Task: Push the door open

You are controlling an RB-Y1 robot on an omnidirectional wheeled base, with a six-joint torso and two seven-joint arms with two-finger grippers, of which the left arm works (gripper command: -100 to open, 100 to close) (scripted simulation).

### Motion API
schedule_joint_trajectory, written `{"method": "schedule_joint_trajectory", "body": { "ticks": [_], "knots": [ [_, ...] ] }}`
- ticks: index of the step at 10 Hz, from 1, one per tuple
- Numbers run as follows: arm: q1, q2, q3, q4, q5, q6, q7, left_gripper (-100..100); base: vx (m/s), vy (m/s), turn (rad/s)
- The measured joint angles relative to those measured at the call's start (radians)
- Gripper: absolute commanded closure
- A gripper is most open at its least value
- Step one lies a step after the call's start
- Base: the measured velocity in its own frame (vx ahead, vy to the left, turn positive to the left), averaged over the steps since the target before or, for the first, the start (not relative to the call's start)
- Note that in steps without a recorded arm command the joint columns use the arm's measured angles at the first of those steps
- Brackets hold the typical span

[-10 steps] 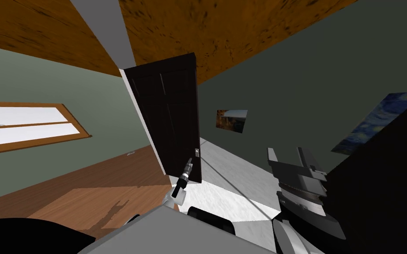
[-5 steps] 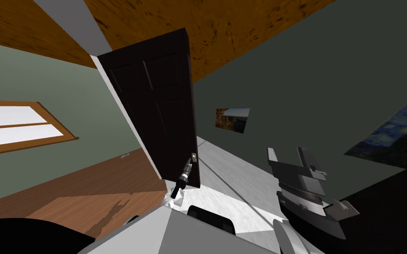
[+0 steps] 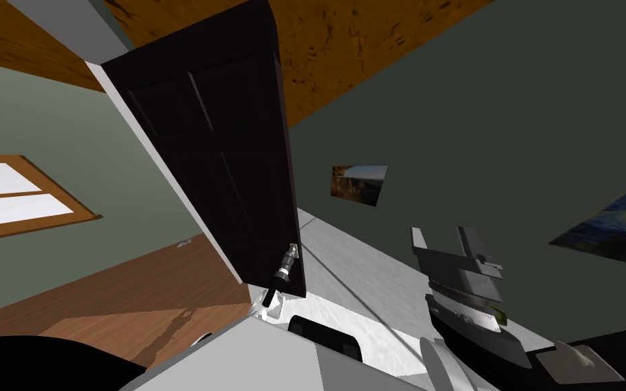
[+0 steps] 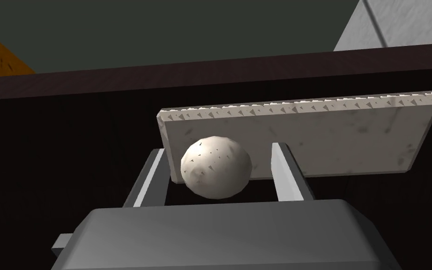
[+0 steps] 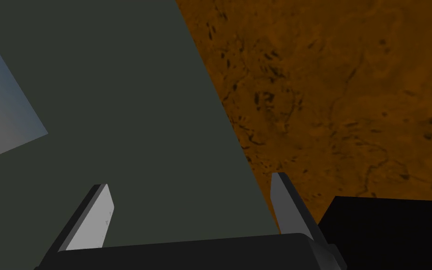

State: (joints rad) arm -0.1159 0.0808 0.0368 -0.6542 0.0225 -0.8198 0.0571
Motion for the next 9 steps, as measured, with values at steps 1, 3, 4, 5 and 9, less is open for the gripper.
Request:
{"method": "schedule_joint_trajectory", "body": {
  "ticks": [1,3,4,5,9],
  "knots": [
    [-0.002,0.001,0.001,-0.001,0.000,0.001,0.000,100,-0.029,-0.001,-0.005],
    [0.001,0.001,0.000,0.002,0.000,0.003,-0.001,100,-0.013,-0.001,0.002],
    [0.002,0.000,0.000,0.002,0.000,0.004,-0.001,100,0.000,0.000,0.000],
    [0.002,0.000,0.000,0.003,0.000,0.004,0.000,100,0.095,-0.036,0.036],
    [0.005,0.005,0.024,0.005,0.015,0.022,-0.008,100,0.171,-0.061,0.047]
  ]
}}
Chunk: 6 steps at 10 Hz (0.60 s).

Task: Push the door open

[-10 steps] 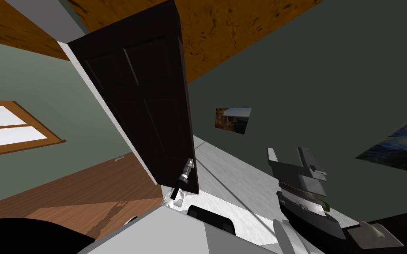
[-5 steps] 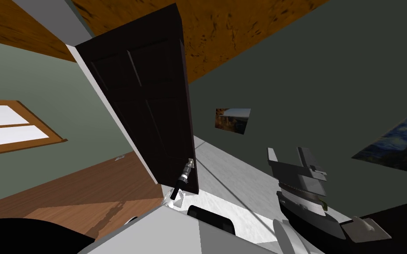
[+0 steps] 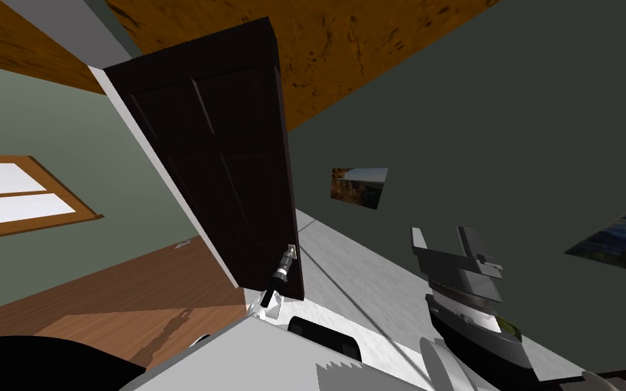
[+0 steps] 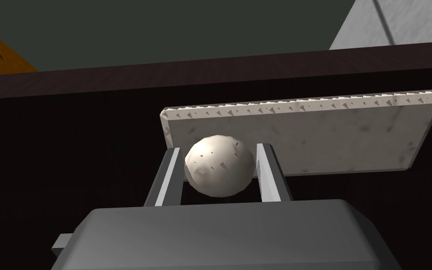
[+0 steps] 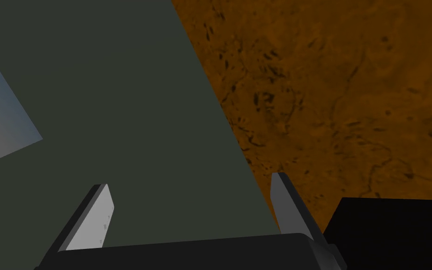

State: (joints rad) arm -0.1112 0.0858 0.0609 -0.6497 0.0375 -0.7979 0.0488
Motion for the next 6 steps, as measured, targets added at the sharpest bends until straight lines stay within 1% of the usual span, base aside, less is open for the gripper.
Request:
{"method": "schedule_joint_trajectory", "body": {
  "ticks": [1,2,4,6],
  "knots": [
    [-0.014,0.001,0.012,0.020,0.007,-0.011,-0.004,100,0.195,-0.053,0.050],
    [-0.010,0.000,0.022,0.008,0.012,-0.004,-0.011,100,0.214,-0.054,0.051],
    [-0.024,0.000,0.045,0.025,0.025,-0.007,-0.022,100,0.194,-0.077,0.064],
    [-0.029,0.003,0.067,0.032,0.037,-0.006,-0.031,100,0.209,-0.094,0.072]
  ]
}}
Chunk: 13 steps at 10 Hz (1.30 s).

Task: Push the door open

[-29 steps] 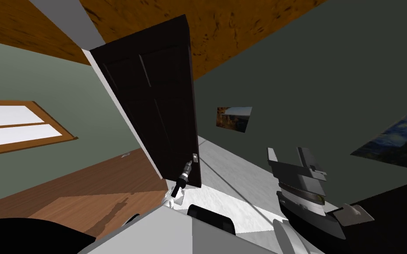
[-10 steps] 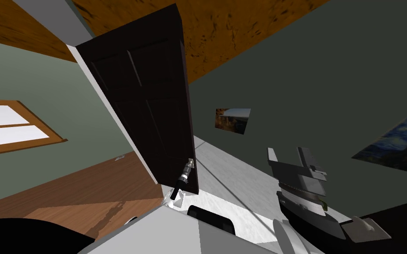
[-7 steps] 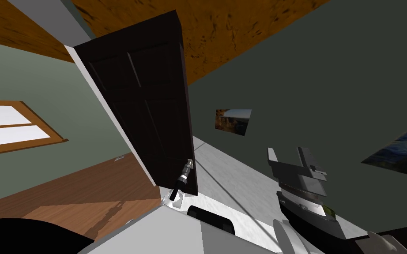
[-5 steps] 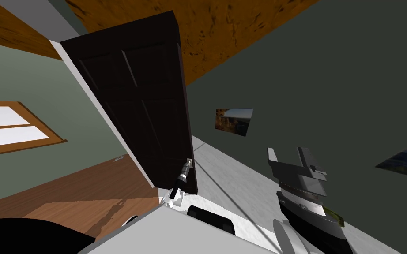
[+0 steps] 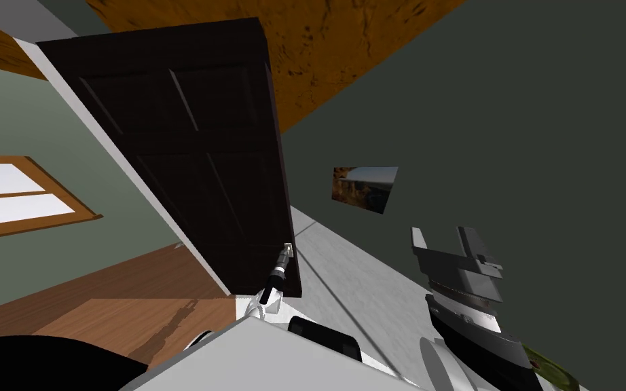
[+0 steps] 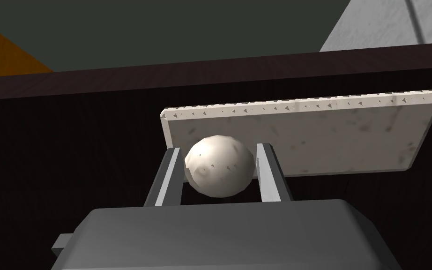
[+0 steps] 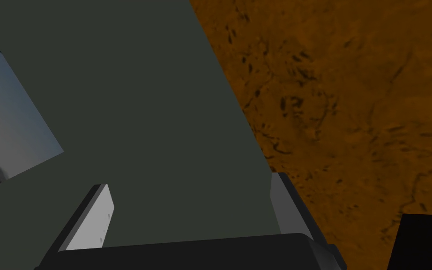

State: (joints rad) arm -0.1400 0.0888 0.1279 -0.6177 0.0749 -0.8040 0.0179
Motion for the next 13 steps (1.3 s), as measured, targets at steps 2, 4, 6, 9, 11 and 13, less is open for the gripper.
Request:
{"method": "schedule_joint_trajectory", "body": {
  "ticks": [2,4,6,9,11,13],
  "knots": [
    [0.014,0.000,0.019,-0.027,0.011,0.021,-0.007,100,0.147,-0.044,0.044],
    [0.023,-0.001,0.026,-0.045,0.015,0.029,-0.010,100,0.167,-0.036,0.041],
    [0.009,0.004,0.044,0.001,0.026,0.010,-0.016,100,0.230,-0.039,0.061],
    [0.028,0.003,0.071,-0.048,0.040,0.035,-0.028,100,0.196,-0.040,0.045],
    [0.026,0.012,0.089,-0.040,0.051,0.029,-0.030,100,0.170,-0.047,0.046],
    [0.030,0.010,0.114,-0.042,0.065,0.032,-0.042,100,0.206,-0.042,0.061]
  ]
}}
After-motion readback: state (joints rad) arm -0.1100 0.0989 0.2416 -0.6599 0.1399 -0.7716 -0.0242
